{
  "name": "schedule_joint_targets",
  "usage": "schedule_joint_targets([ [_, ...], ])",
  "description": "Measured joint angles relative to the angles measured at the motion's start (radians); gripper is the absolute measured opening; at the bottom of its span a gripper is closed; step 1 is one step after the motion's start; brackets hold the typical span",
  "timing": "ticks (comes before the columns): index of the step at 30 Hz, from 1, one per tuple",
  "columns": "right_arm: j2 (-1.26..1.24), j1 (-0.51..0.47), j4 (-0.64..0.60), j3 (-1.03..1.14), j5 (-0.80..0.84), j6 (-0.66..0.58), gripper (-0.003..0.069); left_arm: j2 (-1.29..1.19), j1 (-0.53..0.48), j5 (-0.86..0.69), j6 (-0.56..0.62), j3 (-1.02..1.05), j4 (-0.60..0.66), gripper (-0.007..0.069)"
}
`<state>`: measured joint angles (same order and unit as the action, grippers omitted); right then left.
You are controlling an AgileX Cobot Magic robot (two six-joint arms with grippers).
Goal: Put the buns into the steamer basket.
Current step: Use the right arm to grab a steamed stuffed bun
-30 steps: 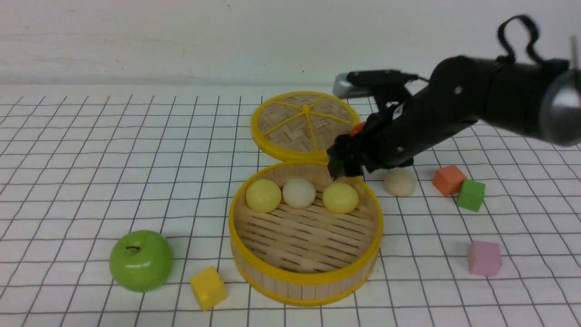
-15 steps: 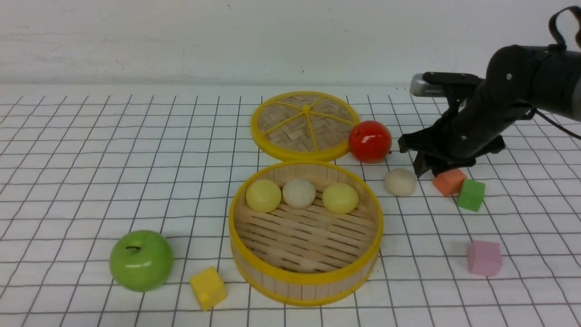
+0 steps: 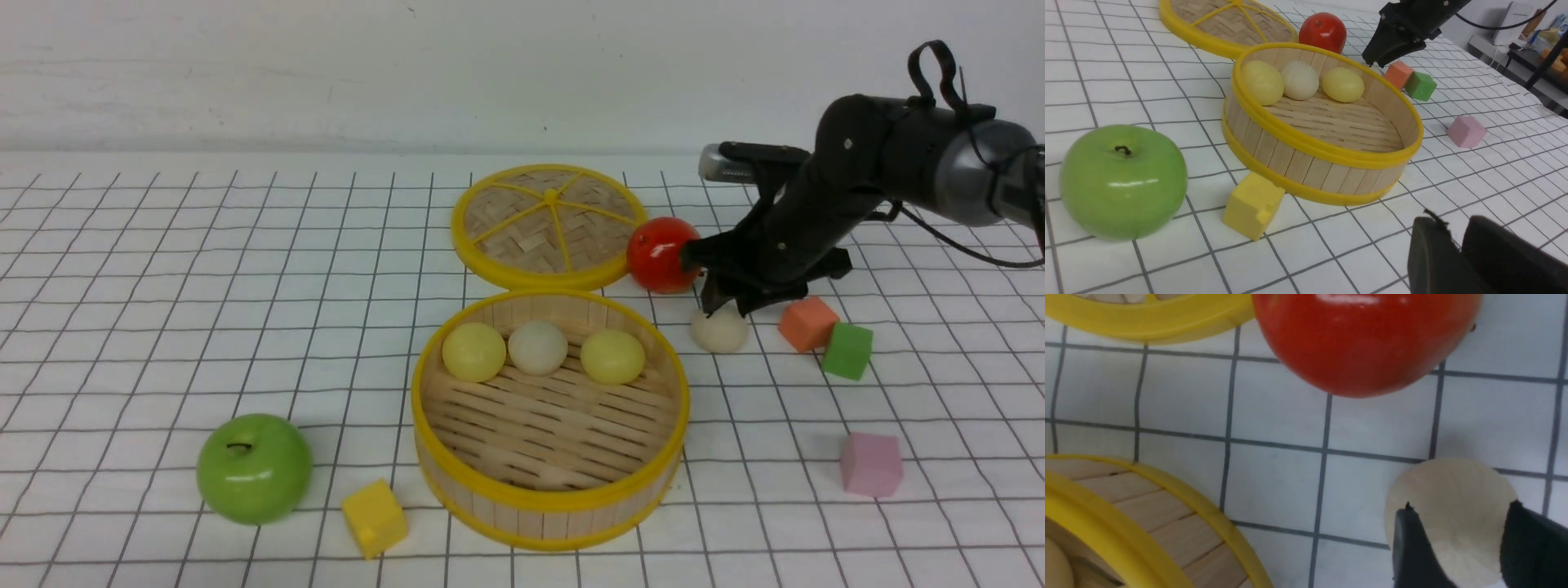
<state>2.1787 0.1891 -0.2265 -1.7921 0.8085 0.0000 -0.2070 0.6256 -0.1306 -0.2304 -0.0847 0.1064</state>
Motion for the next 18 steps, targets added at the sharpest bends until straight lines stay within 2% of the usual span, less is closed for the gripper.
schedule_joint_targets([
  [7, 0.029, 0.000, 0.000, -0.004, -0.027, 0.000, 0.0290, 0.000, 0.000, 0.000, 0.000, 0.000, 0.000, 0.0113],
  [10, 0.035, 0.000, 0.000, -0.004, -0.038, 0.000, 0.0243, 0.000, 0.000, 0.000, 0.000, 0.000, 0.000, 0.0118],
  [12, 0.040, 0.000, 0.000, -0.004, -0.038, -0.015, 0.0184, 0.000, 0.000, 0.000, 0.000, 0.000, 0.000, 0.0120],
  [13, 0.040, 0.000, 0.000, -0.004, -0.038, -0.015, 0.0184, 0.000, 0.000, 0.000, 0.000, 0.000, 0.000, 0.0120],
  [18, 0.037, 0.000, 0.000, -0.005, -0.037, -0.058, 0.0040, 0.000, 0.000, 0.000, 0.000, 0.000, 0.000, 0.0127],
])
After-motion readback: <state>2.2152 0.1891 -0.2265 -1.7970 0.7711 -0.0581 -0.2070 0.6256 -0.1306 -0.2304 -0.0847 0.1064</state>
